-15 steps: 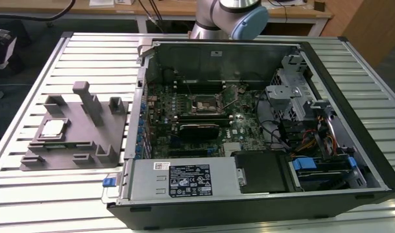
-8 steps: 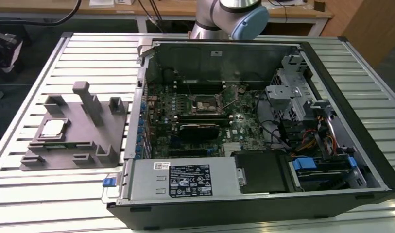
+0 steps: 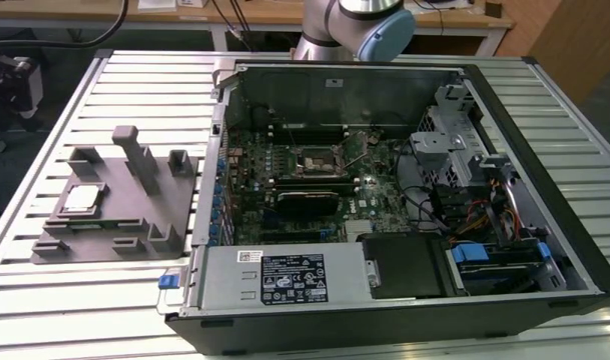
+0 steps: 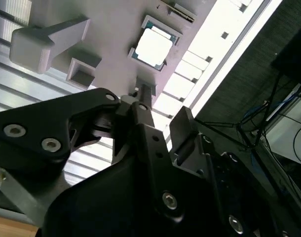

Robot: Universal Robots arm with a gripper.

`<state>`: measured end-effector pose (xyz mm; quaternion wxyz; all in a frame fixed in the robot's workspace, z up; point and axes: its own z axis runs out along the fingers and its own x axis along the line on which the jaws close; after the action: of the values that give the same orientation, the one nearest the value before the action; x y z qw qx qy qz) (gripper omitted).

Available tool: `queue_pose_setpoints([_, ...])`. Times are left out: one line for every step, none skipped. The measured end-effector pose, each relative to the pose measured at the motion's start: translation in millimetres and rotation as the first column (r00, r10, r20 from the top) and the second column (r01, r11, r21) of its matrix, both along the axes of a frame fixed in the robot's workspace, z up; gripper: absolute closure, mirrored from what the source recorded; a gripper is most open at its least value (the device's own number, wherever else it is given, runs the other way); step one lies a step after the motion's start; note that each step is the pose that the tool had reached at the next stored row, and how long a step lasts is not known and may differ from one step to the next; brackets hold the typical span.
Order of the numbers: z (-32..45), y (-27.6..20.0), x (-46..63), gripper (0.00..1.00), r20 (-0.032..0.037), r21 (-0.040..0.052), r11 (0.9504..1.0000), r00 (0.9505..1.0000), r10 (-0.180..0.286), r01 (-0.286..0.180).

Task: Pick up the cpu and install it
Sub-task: 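Pick up the cpu and move it towards the insertion slot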

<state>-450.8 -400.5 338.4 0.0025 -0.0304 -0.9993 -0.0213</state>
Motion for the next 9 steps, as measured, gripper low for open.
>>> queue_pose_setpoints([-1.3,-0.1,0.0,0.59,-0.0001,0.0,1.0,1.0,0.003,-0.003])
queue_pose_setpoints([-2.9,-0.3,0.0,0.53,-0.0001,-0.0001,1.0,1.0,0.005,-0.005])
queue_pose_setpoints([-4.6,-0.3,0.0,0.47,-0.0001,0.0,1.0,1.0,0.007,-0.007])
queue_pose_setpoints([-6.2,-0.3,0.0,0.47,-0.0002,-0.0001,1.0,1.0,0.008,-0.008])
queue_pose_setpoints([-8.0,-0.3,0.0,0.47,-0.0001,0.0,1.0,1.0,0.008,-0.008])
queue_pose_setpoints([-9.9,-0.3,0.0,0.41,-0.0001,-0.0001,1.0,1.0,0.008,-0.008])
queue_pose_setpoints([-11.7,-0.3,0.0,0.41,-0.0001,0.0,1.0,1.0,0.009,-0.009])
queue_pose_setpoints([-13.5,-0.3,0.0,0.41,-0.0002,-0.0001,1.0,1.0,0.009,-0.009])
queue_pose_setpoints([-15.3,-0.3,0.0,0.41,-0.0003,-0.0002,1.0,1.0,0.009,-0.009])
